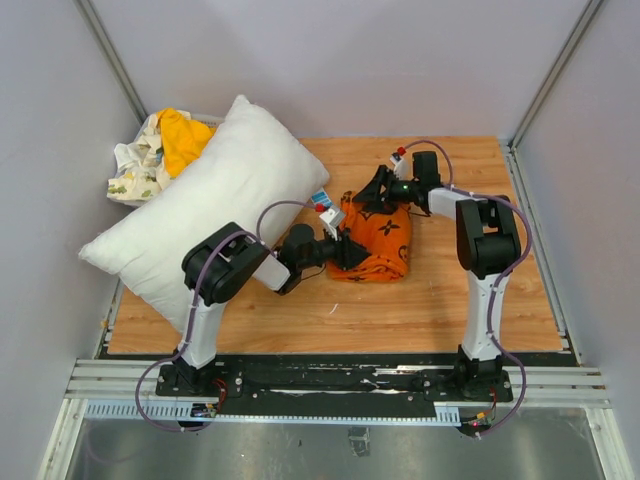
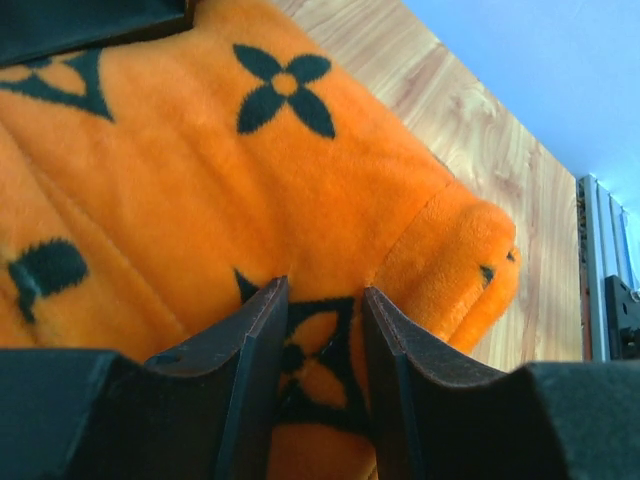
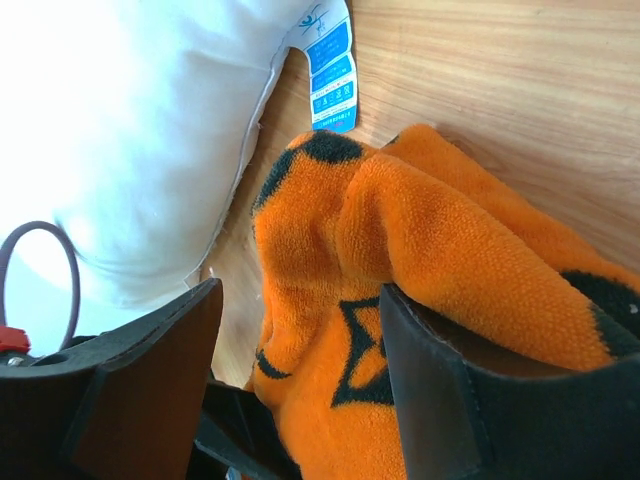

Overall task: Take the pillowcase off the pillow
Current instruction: Fold the pillowcase at the center of the board, then move the pillowcase to the center of the board.

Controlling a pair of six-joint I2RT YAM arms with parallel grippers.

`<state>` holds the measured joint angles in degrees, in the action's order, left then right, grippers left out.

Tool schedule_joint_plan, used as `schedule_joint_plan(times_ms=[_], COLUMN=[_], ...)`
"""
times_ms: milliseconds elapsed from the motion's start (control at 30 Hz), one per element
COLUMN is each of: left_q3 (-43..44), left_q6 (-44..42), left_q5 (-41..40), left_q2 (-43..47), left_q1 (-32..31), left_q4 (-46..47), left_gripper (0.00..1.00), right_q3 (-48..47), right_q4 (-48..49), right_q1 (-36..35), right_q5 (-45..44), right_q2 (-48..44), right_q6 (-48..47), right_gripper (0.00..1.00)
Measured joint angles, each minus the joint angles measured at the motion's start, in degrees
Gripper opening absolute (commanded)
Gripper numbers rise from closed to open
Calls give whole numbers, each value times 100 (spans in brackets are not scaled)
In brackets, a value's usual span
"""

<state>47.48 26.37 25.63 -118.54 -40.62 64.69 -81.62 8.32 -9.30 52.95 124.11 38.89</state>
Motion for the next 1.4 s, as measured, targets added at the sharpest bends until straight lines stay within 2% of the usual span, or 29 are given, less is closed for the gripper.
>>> schedule_joint_plan(times_ms=[267, 467, 567, 633, 767, 867, 967, 1033, 1200, 1300, 1400], left_q3=[-855, -1499, -1753, -1803, -1624, -911, -66, 208, 278, 101, -103], left_q6=[72, 98, 63, 2, -229, -472, -688, -782, -833, -815, -793], left_q5=[-337, -529, -568, -584, -584, -586, -730, -787, -782, -782, -785], left_q2=[151, 695, 1255, 1755, 2822, 3366, 3783, 3991, 4304, 4426, 4581], left_q1=[7, 4, 2, 2, 2, -2, 2, 46, 321, 533, 654], left_q4=[793, 772, 284, -210, -1231, -2221, -3191, -3569, -4334, -4699, -4994], left_gripper=[41, 41, 43, 49, 79, 89, 91, 91, 92, 92, 92], right_q3=[59, 55, -17, -107, -385, -544, -476, -223, 863, 1753, 2542], right_q4=[605, 660, 544, 400, 48, -96, -238, -380, -824, -1080, -1342], right_q1=[52, 188, 221, 236, 299, 376, 426, 455, 592, 817, 968], right_q5=[343, 549, 553, 533, 369, 245, 118, -63, -756, -1169, -1587], right_q2=[219, 254, 247, 208, -20, -468, -1272, -2017, -3700, -4138, -4070], right_q6=[393, 485, 459, 426, 310, 280, 221, 52, -509, -745, -931], right_gripper=[66, 67, 75, 80, 91, 100, 99, 98, 99, 93, 90])
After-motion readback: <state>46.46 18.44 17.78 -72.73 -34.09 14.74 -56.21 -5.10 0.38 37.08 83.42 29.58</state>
